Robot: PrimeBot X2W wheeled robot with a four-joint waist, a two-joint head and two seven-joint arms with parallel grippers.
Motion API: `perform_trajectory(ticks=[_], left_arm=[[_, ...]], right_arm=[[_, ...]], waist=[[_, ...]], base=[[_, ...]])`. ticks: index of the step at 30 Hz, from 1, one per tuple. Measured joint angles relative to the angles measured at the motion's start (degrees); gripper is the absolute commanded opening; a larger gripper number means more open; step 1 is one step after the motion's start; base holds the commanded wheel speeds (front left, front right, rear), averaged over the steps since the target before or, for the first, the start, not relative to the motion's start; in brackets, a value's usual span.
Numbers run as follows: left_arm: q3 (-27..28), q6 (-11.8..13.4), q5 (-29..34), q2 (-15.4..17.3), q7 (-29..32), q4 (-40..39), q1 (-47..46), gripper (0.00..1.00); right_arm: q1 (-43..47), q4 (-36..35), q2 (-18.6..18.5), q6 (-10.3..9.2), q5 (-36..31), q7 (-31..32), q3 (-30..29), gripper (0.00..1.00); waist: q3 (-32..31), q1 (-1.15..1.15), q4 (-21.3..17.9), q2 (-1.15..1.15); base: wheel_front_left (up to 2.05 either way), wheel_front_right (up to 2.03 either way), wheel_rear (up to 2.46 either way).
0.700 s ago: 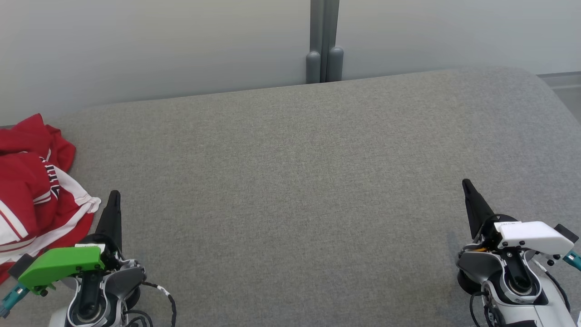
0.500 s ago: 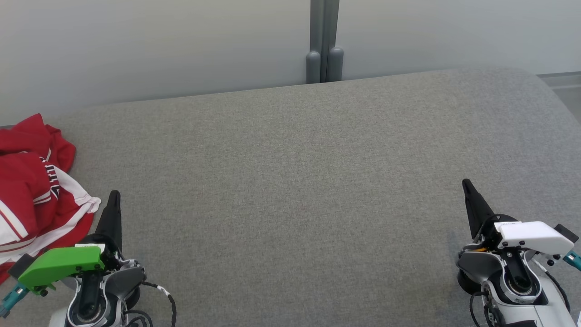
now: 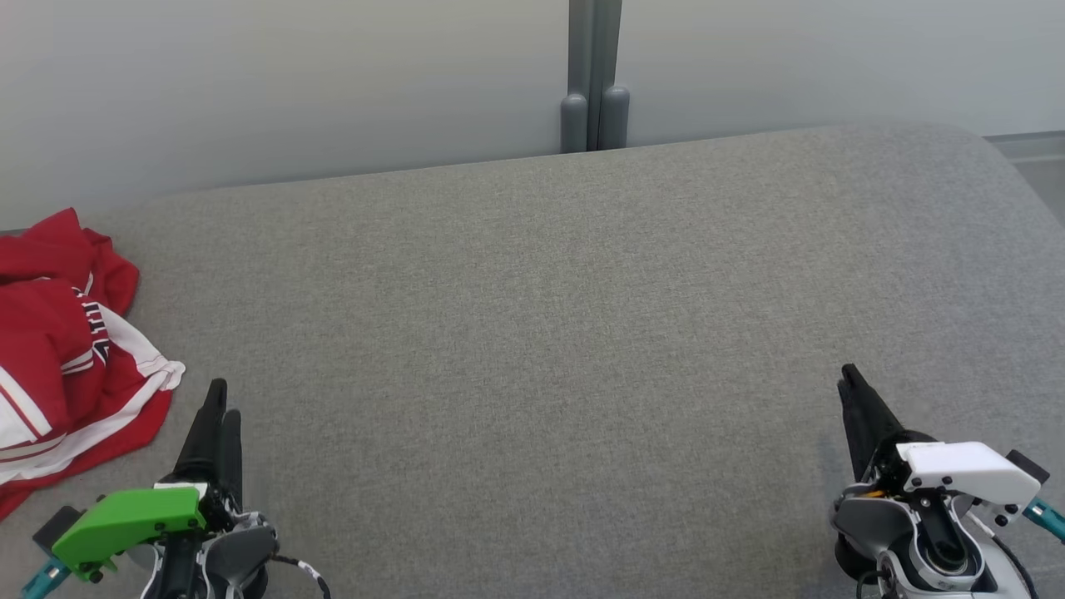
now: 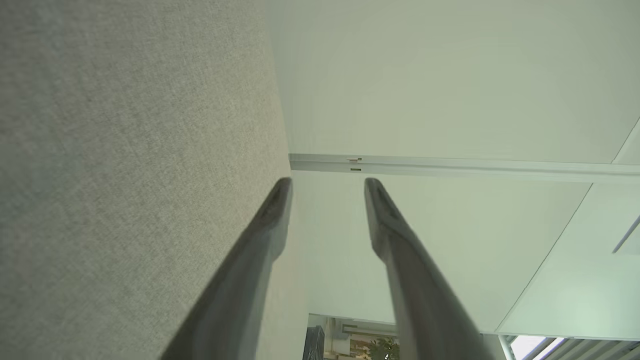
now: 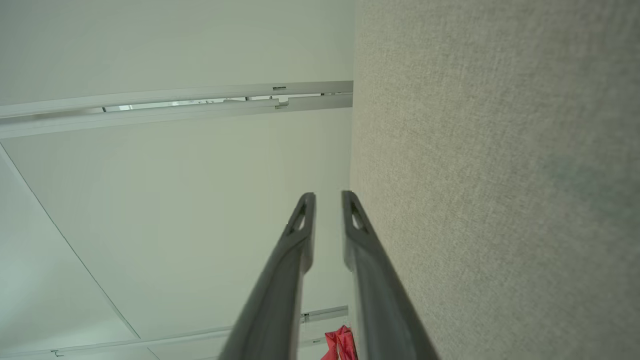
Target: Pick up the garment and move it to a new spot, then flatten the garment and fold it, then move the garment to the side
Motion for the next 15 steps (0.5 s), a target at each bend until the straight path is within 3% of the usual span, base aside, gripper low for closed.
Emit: perform_trajectory(ticks=[15], left_arm=[[-2.7,0.1,1.7,0.0,-4.3,-4.5,1.2,1.00]], right_arm=[[2.0,-6.0,0.0,-0.01,-0.9,-3.6,1.5,1.00]], waist=[[0.0,0.00,0.1,0.00]], base=[[0.00,0.00,0.00]])
